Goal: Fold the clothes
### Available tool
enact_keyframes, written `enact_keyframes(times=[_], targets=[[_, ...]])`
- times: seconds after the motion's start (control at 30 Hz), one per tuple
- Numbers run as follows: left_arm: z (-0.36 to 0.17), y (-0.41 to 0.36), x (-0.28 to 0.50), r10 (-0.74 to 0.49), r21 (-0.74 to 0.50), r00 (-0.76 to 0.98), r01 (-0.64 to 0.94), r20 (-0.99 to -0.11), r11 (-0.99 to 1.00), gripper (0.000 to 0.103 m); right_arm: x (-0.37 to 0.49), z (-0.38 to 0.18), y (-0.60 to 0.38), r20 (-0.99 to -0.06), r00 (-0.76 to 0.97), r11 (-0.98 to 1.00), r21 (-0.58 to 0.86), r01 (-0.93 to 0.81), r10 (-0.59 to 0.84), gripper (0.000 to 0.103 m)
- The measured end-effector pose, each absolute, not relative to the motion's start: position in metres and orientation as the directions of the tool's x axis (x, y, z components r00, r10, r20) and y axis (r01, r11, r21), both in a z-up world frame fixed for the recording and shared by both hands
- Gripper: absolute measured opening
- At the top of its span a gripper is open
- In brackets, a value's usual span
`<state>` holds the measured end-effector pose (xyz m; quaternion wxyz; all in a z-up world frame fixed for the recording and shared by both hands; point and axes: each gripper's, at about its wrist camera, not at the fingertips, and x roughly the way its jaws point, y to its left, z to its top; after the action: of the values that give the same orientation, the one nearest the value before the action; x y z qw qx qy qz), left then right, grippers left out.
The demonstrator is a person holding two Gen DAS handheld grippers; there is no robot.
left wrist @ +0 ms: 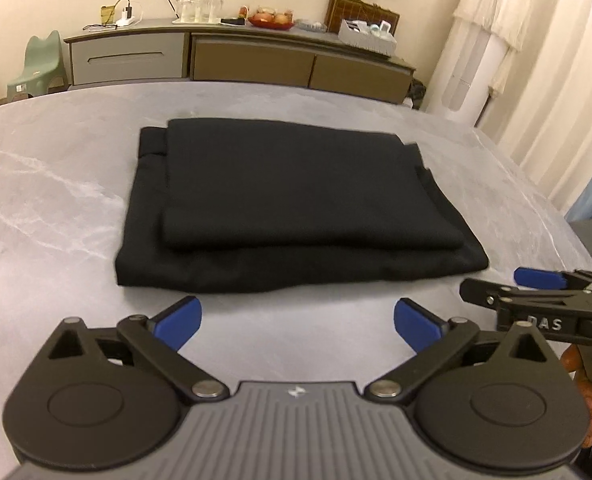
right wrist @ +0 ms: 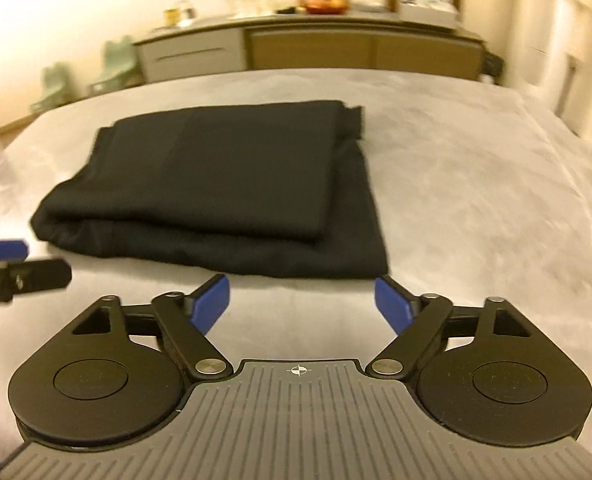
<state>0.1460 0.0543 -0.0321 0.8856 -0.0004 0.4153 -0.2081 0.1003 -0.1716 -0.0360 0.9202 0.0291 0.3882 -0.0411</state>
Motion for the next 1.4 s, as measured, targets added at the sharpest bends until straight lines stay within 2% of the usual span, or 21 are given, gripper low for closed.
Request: enact_keyframes(times=[0.13,0.43,0.87,1.4], targets=[[-0.031,0.041,0.131,-0.382,-0.193,0.542,0.374,-0.749,0.907,0.103,0.086,-0.030,-0.161,-0.699,0.706,0.992,-0.040,0.120,-0.114,0.093],[-0.031,0.036,0.110,-0.401,-0.249,0.504,0.343,-0.765,0.906,0.103,0.071,-0.025,-0.161,-0.700,0.707,0.991,-0.002,0.133,-0.097,0.093],[-0.021,0.030,0.094,-0.393,-0.236,0.567,0.332,-0.724,0.913,0.103,0.064,-0.025,-0.161,-0.700,0.708,0.990,0.017,0.140,-0.088,0.093],[-0.030,0.028,0.094,-0.344,-0.209,0.563,0.292,-0.752,0.934,0.103,0.067,-0.029,-0.160,-0.703,0.705,0.990,0.016,0.140,-0.089,0.093]])
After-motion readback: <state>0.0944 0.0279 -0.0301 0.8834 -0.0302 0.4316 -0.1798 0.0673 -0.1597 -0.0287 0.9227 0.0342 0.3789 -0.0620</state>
